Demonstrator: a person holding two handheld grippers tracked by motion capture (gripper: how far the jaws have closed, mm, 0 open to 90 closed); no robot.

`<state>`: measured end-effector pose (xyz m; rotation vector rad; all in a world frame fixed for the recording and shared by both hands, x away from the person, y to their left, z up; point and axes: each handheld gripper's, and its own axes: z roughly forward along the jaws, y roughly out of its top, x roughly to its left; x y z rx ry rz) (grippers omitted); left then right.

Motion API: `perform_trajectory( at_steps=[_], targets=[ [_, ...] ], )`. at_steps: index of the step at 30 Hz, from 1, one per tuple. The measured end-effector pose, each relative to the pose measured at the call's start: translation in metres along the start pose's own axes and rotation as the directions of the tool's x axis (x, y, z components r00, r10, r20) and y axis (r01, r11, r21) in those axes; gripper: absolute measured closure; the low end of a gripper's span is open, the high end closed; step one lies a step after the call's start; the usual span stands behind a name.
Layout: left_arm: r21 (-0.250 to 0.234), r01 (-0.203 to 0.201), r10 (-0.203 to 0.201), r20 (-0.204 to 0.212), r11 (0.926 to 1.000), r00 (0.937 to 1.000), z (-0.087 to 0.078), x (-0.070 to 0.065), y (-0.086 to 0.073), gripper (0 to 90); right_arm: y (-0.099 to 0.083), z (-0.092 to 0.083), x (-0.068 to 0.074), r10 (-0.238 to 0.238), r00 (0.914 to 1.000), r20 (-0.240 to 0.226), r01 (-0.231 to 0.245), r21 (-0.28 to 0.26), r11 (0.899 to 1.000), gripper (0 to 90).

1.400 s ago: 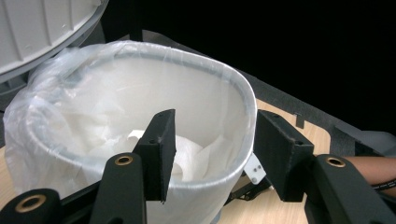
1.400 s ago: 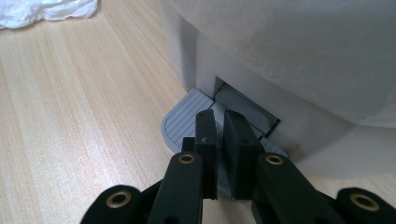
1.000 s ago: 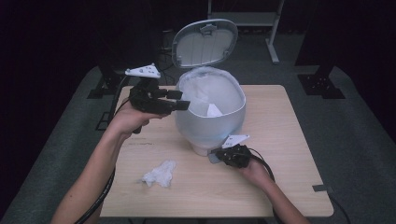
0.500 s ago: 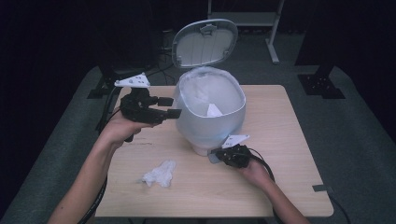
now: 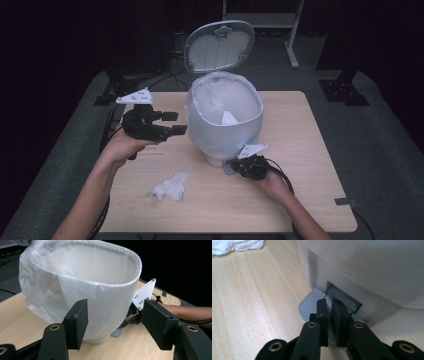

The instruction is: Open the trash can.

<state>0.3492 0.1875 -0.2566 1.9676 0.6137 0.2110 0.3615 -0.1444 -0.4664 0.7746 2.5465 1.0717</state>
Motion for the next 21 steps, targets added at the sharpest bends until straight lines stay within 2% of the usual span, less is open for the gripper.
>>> perform_trajectory(
  at_steps=[13, 21],
  targets=[
    [0.002, 0.038, -0.038, -0.004, 0.9993, 0.9993, 0.0, 0.006, -0.032, 32.9, 0.001, 0.0, 0.001, -0.006, 1.0, 0.007, 0.006, 0.004, 1.0, 83.9],
    [0.002, 0.062, -0.061, -0.02, 0.9981, 0.9979, -0.003, 0.013, -0.049, 28.1, 0.0, 0.0, 0.001, -0.005, 1.0, 0.008, 0.004, 0.003, 1.0, 83.9]
  ],
)
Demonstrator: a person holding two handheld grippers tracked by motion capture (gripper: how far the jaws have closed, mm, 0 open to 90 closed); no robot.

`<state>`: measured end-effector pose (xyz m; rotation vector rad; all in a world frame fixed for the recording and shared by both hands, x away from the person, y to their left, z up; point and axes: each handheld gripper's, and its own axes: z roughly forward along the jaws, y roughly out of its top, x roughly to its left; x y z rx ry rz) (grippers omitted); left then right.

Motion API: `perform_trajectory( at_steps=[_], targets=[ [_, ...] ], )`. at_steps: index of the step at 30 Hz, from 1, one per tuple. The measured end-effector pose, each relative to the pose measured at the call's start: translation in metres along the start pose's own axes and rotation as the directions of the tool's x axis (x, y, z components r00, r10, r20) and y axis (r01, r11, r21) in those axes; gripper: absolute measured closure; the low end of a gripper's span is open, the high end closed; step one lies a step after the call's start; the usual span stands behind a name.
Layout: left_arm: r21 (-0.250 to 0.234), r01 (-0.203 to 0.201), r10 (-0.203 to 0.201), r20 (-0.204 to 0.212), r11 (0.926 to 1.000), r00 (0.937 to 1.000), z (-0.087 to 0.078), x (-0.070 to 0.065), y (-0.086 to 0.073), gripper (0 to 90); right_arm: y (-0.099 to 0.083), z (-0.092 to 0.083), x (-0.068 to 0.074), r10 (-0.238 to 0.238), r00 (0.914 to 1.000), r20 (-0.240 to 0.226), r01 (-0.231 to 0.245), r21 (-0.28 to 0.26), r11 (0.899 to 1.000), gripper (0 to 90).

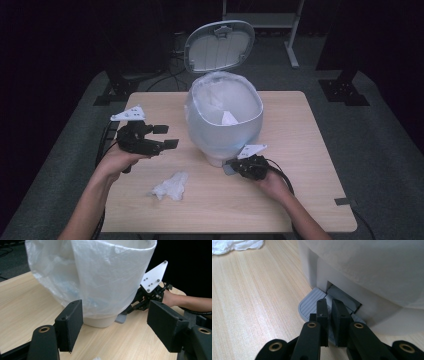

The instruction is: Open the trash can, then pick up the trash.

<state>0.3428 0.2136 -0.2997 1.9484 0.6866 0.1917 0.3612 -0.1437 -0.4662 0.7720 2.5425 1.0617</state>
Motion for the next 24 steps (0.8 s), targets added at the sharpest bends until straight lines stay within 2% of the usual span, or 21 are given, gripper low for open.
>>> perform_trajectory(
  at_steps=[7, 10, 15, 24],
  targets=[
    [-0.002, 0.011, -0.011, -0.016, 0.9999, 0.9998, -0.003, 0.004, -0.008, 24.5, 0.0, 0.0, 0.0, 0.0, 1.0, 0.0, 0.0, 0.001, 1.0, 83.9],
    [-0.007, 0.004, -0.004, -0.024, 1.0, 0.9997, -0.005, 0.003, -0.011, 24.0, 0.0, 0.0, 0.0, 0.0, 1.0, 0.0, 0.0, 0.0, 1.0, 83.9],
    [0.004, -0.022, 0.022, -0.061, 0.9998, 0.9979, -0.007, 0.0, -0.02, 20.5, 0.0, 0.0, 0.001, 0.0, 1.0, 0.004, 0.0, 0.0, 1.0, 83.9],
    [0.002, -0.013, 0.014, -0.061, 0.9999, 0.998, -0.005, 0.001, -0.04, 19.7, 0.001, 0.0, 0.001, -0.003, 1.0, 0.002, 0.003, 0.006, 1.0, 83.9]
  ],
)
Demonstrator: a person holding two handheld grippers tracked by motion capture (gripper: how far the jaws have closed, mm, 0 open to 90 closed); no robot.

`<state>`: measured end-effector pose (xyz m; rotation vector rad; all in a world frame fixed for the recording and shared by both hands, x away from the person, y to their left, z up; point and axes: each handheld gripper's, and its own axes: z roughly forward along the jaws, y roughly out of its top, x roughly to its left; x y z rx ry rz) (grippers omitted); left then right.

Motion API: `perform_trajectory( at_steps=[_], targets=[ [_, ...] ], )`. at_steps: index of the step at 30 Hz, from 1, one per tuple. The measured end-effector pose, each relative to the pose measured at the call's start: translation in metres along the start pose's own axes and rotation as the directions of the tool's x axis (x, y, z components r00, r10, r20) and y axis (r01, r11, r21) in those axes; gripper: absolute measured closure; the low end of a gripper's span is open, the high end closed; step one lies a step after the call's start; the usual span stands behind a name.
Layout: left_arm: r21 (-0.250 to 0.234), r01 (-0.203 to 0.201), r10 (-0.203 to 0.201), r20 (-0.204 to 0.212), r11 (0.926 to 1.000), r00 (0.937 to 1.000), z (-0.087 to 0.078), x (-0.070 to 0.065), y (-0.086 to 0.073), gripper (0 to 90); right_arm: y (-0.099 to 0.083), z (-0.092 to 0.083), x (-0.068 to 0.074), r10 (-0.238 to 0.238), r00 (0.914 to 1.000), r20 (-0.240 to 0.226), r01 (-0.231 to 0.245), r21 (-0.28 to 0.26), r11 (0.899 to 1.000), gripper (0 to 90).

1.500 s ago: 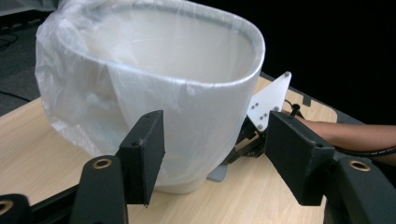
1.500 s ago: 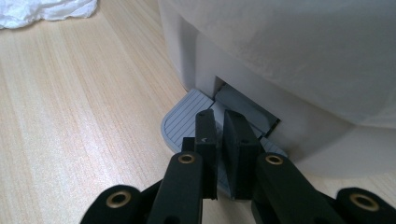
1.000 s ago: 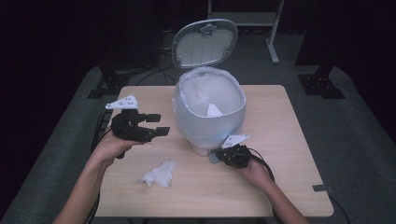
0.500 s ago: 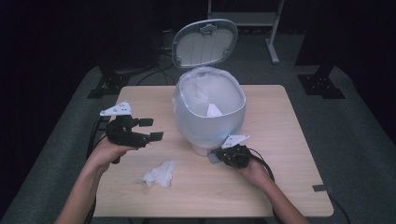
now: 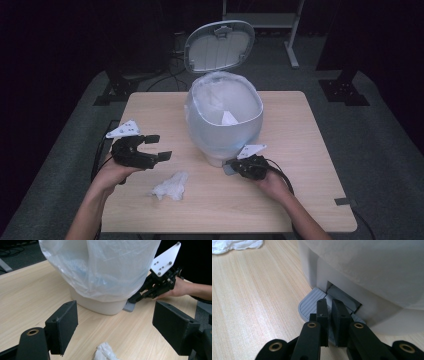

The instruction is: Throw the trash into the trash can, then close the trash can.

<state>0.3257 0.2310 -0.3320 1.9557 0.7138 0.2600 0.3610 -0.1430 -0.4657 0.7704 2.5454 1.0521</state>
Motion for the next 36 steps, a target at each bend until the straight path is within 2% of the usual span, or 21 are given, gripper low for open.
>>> perform_trajectory(
  at_steps=[9, 14, 17, 25, 27, 30, 36],
  targets=[
    [-0.006, 0.002, -0.002, 0.004, 1.0, 1.0, -0.004, -0.003, -0.019, 19.6, 0.0, 0.0, 0.001, 0.003, 1.0, 0.005, -0.003, 0.003, 1.0, 83.9],
    [0.012, 0.009, -0.008, -0.002, 0.9999, 1.0, 0.001, -0.001, -0.032, 19.6, 0.001, 0.0, 0.001, 0.004, 1.0, 0.004, -0.004, 0.005, 1.0, 83.9],
    [0.016, 0.026, -0.026, 0.01, 0.9995, 0.9996, 0.006, 0.0, -0.042, 19.8, 0.001, 0.0, 0.0, 0.003, 1.0, 0.002, -0.003, 0.005, 1.0, 83.9],
    [0.037, 0.009, -0.008, -0.025, 0.9993, 0.9997, 0.015, 0.003, -0.063, 20.2, 0.001, 0.0, 0.001, -0.002, 1.0, 0.007, 0.002, 0.006, 1.0, 83.9],
    [0.037, 0.007, -0.006, -0.023, 0.9993, 0.9997, 0.017, 0.004, -0.067, 20.2, 0.001, 0.0, 0.001, -0.002, 1.0, 0.006, 0.002, 0.006, 1.0, 83.9],
    [0.055, -0.016, 0.017, -0.03, 0.9984, 0.9994, 0.02, 0.003, -0.074, 20.3, 0.001, 0.0, 0.001, -0.004, 1.0, 0.007, 0.004, 0.006, 1.0, 83.9],
    [0.071, -0.036, 0.037, -0.018, 0.9968, 0.9991, 0.027, -0.002, -0.082, 21.9, 0.001, 0.0, 0.001, -0.003, 1.0, 0.005, 0.003, 0.007, 1.0, 83.9]
  ],
)
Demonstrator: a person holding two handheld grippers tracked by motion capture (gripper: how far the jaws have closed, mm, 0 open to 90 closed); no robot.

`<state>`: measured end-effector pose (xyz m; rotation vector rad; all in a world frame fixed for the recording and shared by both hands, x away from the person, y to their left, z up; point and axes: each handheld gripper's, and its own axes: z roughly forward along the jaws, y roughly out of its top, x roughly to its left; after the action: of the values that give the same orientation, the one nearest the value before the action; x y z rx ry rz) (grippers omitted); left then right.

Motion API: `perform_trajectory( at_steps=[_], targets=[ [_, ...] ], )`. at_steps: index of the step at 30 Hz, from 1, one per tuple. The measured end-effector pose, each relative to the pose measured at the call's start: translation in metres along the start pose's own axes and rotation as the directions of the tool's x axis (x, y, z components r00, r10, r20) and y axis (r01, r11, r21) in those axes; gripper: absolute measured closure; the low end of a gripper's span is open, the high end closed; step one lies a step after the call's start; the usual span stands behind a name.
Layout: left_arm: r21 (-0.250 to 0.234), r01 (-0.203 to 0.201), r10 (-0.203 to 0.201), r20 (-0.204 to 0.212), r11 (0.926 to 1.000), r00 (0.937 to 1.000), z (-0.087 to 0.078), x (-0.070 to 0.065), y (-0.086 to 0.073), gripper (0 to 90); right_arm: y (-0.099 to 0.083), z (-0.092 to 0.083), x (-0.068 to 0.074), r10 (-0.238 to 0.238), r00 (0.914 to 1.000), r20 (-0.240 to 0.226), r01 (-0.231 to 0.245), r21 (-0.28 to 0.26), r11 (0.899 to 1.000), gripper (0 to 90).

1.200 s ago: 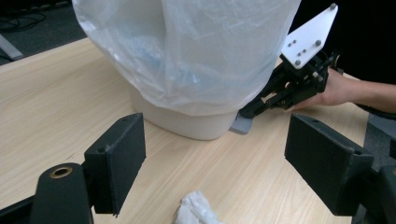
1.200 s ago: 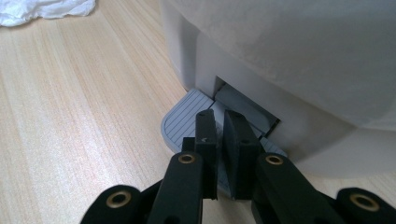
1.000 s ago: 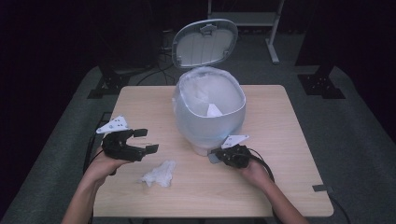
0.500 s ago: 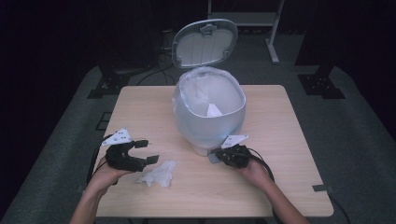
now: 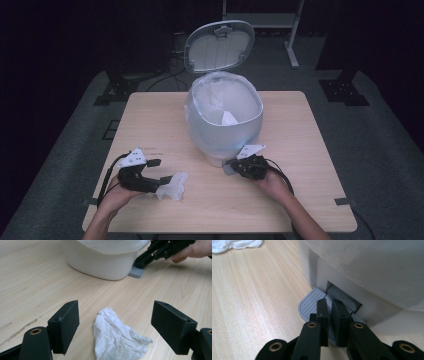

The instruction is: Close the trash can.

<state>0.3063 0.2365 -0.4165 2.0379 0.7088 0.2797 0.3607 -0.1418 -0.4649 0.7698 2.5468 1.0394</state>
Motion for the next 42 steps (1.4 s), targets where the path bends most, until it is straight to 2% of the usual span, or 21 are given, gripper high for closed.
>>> perform_trajectory(
  at_steps=[3, 11, 14, 20, 24, 33, 35, 42],
  targets=[
    [0.012, -0.003, 0.003, 0.01, 0.9999, 0.9999, 0.004, -0.001, -0.003, 21.9, 0.0, 0.0, 0.0, 0.001, 1.0, 0.001, -0.001, -0.003, 1.0, 83.9],
    [0.051, -0.015, 0.015, -0.004, 0.9986, 0.9999, 0.011, -0.003, -0.011, 22.7, 0.0, 0.0, 0.0, 0.005, 1.0, -0.002, -0.005, -0.003, 1.0, 83.9],
    [0.058, -0.014, 0.013, 0.007, 0.9983, 0.9999, 0.014, -0.003, -0.015, 25.7, 0.0, 0.0, 0.0, 0.007, 1.0, -0.001, -0.007, -0.003, 1.0, 83.9],
    [0.109, -0.022, 0.023, -0.007, 0.9938, 0.9997, 0.021, -0.002, -0.022, 26.3, -0.001, 0.0, 0.0, 0.006, 1.0, -0.002, -0.006, -0.003, 1.0, 83.9],
    [0.127, -0.005, 0.005, -0.001, 0.9919, 1.0, 0.024, -0.001, -0.028, 26.3, -0.001, 0.0, 0.0, 0.005, 1.0, -0.002, -0.005, -0.003, 1.0, 83.9],
    [0.158, -0.005, 0.006, -0.006, 0.9874, 1.0, 0.028, -0.001, -0.034, 26.4, -0.001, 0.0, 0.0, 0.005, 1.0, -0.002, -0.005, -0.004, 1.0, 83.9],
    [0.162, -0.009, 0.01, -0.003, 0.9868, 0.9999, 0.029, -0.001, -0.036, 31.8, -0.001, 0.0, 0.0, 0.005, 1.0, -0.001, -0.005, -0.004, 1.0, 83.9],
    [0.199, -0.022, 0.024, -0.011, 0.9798, 0.9996, 0.033, -0.002, -0.04, 33.8, -0.001, 0.0, 0.0, 0.004, 1.0, -0.001, -0.004, -0.005, 1.0, 83.9]
  ],
)
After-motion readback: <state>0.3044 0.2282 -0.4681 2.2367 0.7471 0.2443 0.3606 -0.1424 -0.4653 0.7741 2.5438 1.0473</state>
